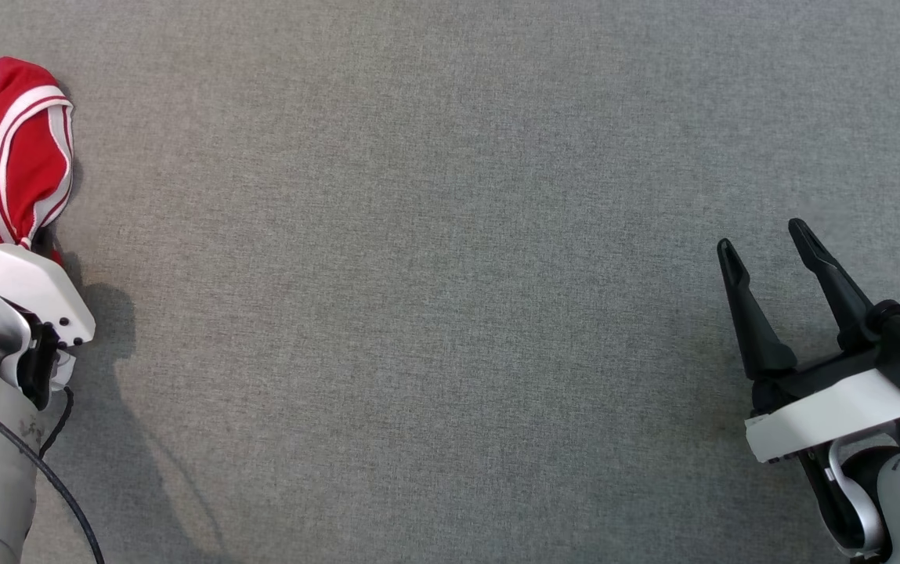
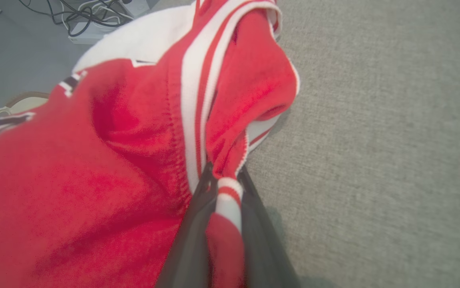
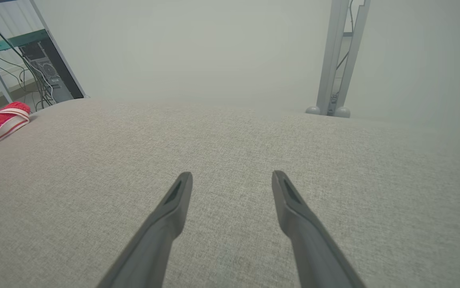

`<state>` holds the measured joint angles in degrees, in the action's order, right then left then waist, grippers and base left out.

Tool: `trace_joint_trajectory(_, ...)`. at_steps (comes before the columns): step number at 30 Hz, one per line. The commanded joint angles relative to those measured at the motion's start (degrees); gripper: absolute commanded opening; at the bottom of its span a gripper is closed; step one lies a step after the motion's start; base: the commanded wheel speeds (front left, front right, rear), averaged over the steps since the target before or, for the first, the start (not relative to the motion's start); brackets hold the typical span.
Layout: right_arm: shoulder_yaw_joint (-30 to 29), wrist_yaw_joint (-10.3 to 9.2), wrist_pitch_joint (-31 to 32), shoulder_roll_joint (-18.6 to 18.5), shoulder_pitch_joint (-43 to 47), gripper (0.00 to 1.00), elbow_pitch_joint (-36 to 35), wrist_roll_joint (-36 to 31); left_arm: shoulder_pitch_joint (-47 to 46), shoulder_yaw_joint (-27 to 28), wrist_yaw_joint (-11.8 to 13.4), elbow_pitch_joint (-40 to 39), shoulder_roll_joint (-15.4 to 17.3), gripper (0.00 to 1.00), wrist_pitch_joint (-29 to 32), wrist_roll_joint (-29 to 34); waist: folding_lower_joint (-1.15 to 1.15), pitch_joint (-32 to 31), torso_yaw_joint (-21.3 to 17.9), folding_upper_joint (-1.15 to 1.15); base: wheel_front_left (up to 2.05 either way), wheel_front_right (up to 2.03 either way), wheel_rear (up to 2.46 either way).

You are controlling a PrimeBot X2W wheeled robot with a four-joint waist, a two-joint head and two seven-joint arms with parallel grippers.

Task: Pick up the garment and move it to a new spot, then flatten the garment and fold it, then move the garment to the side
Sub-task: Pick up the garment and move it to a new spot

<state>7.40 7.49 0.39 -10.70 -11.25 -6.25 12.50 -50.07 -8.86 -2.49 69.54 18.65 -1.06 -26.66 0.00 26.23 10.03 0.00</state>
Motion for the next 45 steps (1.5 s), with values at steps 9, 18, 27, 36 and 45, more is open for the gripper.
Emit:
trace_joint_trajectory(9,-0.46,0.01,-2.22,1.35,0.34,1.00,1.86,0.14,0.51,0.93,-0.15,-0.63,0.76,0.00,-11.02,-0.70,0.00,-4.59,0.32,0.00,0.00,0.00,0.00)
trace_joint_trajectory(18,-1.07,0.01,-3.71,3.46,2.48,1.00,3.87,0.54,5.59,3.63,2.34,-12.47,1.45,0.00,-14.14,-0.33,0.00,-10.71,-0.53,0.00,0.00,0.00,0.00)
trace_joint_trajectory(27,-1.50,0.01,-4.16,4.98,4.96,1.00,4.43,0.55,21.79,7.91,8.43,-40.80,0.12,0.00,-14.09,1.86,0.00,-15.67,-2.94,0.00,0.00,0.00,0.00)
trace_joint_trajectory(36,-0.99,0.01,-4.14,6.13,6.87,1.00,4.55,0.91,39.20,6.00,15.09,-67.07,-0.71,0.00,-7.91,4.64,0.00,-18.60,-7.61,0.00,0.00,0.00,0.00)
trace_joint_trajectory(45,-0.68,0.01,-4.63,6.77,7.35,1.00,4.91,1.18,47.40,3.47,18.67,-80.66,-1.36,0.00,-3.68,7.07,0.00,-19.40,-12.94,0.00,0.00,0.00,0.00)
